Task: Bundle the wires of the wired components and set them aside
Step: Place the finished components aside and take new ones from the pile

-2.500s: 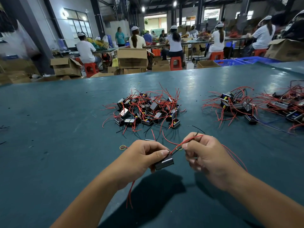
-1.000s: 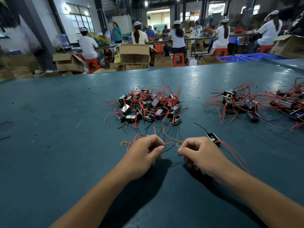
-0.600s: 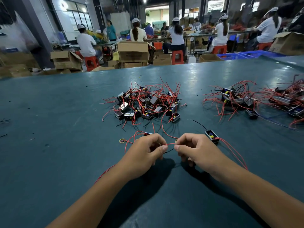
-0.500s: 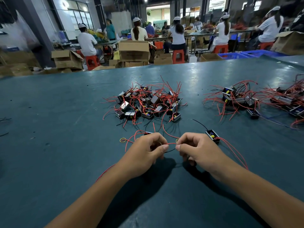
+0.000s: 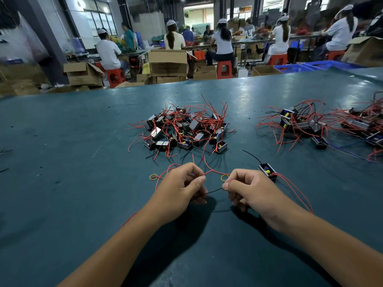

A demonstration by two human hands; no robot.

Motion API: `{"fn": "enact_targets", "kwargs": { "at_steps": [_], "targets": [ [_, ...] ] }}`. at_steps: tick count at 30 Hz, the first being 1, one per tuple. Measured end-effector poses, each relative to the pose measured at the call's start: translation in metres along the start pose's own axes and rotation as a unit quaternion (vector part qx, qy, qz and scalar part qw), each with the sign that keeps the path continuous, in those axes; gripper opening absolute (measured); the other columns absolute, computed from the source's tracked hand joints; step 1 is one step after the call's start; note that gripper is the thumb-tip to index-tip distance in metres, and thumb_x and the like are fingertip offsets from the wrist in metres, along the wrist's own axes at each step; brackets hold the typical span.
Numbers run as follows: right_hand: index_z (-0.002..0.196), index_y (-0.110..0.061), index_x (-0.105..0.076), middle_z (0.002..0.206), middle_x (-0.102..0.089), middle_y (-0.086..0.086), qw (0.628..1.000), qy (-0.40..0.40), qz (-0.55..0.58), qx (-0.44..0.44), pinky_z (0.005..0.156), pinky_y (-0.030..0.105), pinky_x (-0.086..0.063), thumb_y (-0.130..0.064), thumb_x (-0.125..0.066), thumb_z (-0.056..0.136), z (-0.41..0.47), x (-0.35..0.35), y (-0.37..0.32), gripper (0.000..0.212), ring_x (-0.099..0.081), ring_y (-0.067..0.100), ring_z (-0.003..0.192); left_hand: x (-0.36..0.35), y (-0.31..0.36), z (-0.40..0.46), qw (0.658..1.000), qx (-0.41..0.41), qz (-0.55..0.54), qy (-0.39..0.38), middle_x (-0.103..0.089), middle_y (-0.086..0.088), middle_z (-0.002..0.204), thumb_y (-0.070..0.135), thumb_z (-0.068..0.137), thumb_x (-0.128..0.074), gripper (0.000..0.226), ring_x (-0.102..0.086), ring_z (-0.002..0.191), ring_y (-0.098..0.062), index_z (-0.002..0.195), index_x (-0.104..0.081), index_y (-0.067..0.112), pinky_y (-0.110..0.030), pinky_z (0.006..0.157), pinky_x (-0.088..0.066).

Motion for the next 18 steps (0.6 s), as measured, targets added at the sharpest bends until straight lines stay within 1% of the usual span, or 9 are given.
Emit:
{"fn": "enact_targets", "kwargs": {
  "at_steps": [4,7,13,18],
  "targets": [
    [0.069,-0.010,-0.062,0.056,-0.056,0.003,1.000,0.005,-0.006,0.003,0.042,0.024,-0.035,-0.005,-0.063,0.088,-0.0001,0.0005,-0.0009,0.019,-0.050,0.015,0.048,-0.0030,0.0012,-0.0001,0.998,-0.028,0.057,-0.005,-0.070,-0.003,0.069,0.015,0.102,-0.055,0.011,-0.060,0.054,-0.017,0.091,-0.057,0.013,-0.024,0.055,-0.048],
    [0.069,-0.011,-0.063,0.055,-0.056,0.003,1.000,0.008,-0.016,0.006,0.042,0.025,-0.035,-0.005,-0.061,0.087,0.0002,0.0003,-0.0011,0.020,-0.051,0.015,0.049,-0.0041,0.0009,-0.0012,0.996,-0.035,0.083,-0.007,-0.068,0.001,0.067,0.019,0.102,-0.056,0.012,-0.053,0.051,-0.013,0.090,-0.057,0.018,-0.020,0.053,-0.043],
    [0.066,-0.011,-0.064,0.055,-0.057,0.002,0.999,0.013,-0.047,0.015,0.042,0.025,-0.036,-0.008,-0.061,0.086,-0.0002,0.0013,-0.0023,0.020,-0.051,0.014,0.048,-0.0056,0.0008,-0.0012,0.995,-0.039,0.092,-0.019,-0.066,0.004,0.064,0.022,0.102,-0.057,0.012,-0.050,0.050,-0.009,0.090,-0.058,0.021,-0.017,0.051,-0.040],
    [0.065,-0.010,-0.065,0.054,-0.056,0.002,0.998,0.021,-0.061,0.022,0.040,0.025,-0.037,-0.004,-0.057,0.084,0.0006,0.0020,-0.0008,0.022,-0.051,0.017,0.050,-0.0076,0.0008,-0.0019,0.995,-0.040,0.080,-0.032,-0.062,0.007,0.063,0.028,0.096,-0.066,0.014,-0.052,0.054,-0.010,0.086,-0.063,0.019,-0.023,0.052,-0.044]
  ]
}}
Point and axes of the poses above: each hand's wrist, its own z-axis towards the middle knuckle, its own x-axis out of the back of the hand, y = z × x, the point moved 6 cm from there along z, towards the middle knuckle
